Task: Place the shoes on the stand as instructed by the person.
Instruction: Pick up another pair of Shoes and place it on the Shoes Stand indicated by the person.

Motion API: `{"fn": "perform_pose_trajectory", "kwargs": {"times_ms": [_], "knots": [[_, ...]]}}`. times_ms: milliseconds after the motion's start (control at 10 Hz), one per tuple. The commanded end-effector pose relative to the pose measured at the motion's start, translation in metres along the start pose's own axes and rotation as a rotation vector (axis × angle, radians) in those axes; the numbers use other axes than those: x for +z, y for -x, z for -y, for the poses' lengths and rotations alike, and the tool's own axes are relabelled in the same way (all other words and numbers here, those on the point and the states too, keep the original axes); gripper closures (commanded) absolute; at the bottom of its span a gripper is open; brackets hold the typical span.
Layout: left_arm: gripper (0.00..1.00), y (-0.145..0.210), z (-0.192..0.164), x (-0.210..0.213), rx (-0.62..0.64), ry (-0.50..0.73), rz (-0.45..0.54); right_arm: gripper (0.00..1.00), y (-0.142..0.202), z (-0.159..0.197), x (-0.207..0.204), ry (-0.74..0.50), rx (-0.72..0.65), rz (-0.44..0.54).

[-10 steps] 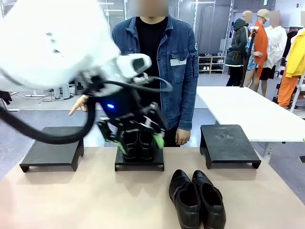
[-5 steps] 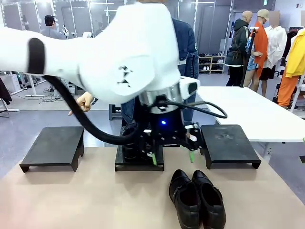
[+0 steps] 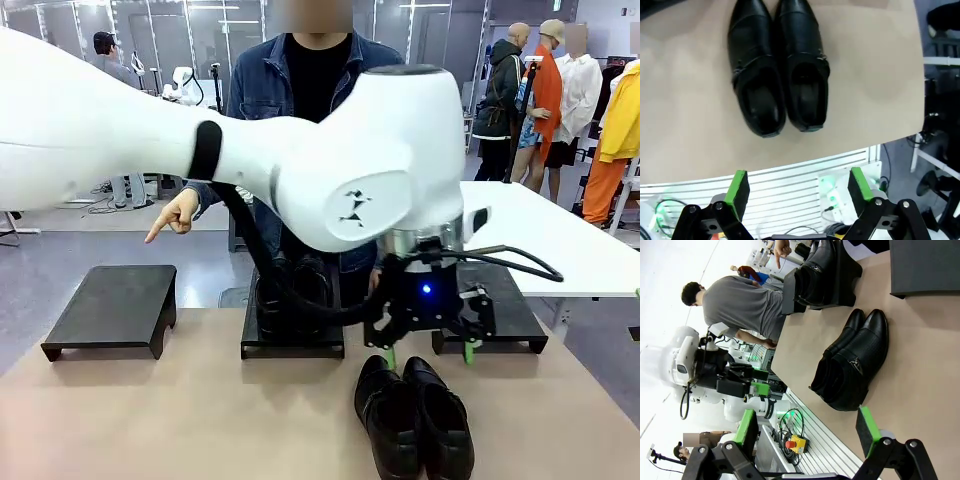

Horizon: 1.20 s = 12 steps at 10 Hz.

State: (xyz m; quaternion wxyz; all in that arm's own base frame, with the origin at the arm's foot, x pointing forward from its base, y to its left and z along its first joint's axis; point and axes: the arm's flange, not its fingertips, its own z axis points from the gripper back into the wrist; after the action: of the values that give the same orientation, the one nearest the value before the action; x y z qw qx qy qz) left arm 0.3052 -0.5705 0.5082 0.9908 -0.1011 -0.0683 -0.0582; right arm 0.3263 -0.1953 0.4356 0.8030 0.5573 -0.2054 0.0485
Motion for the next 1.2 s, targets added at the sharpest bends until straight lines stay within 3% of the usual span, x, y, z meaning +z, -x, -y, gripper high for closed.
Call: {"fn": "perform_pose_trajectory", "kwargs": {"times_ms": [0,500,1100], "knots": [[0.0,-0.005,0.016,-0.016,0.02,0.019,0.006,0.0,0.0,-0.001,0.001,-0.009,0.008,0.008],[0.0,-0.032,-0.002,-0.069,-0.01,-0.017,-0.043,0.0,0.0,-0.001,0.001,-0.009,0.008,0.008],[0.0,-0.051,-0.006,-0.111,0.051,-0.06,-0.092,0.0,0.0,-0.001,0.001,-0.009,0.008,0.008]]}}
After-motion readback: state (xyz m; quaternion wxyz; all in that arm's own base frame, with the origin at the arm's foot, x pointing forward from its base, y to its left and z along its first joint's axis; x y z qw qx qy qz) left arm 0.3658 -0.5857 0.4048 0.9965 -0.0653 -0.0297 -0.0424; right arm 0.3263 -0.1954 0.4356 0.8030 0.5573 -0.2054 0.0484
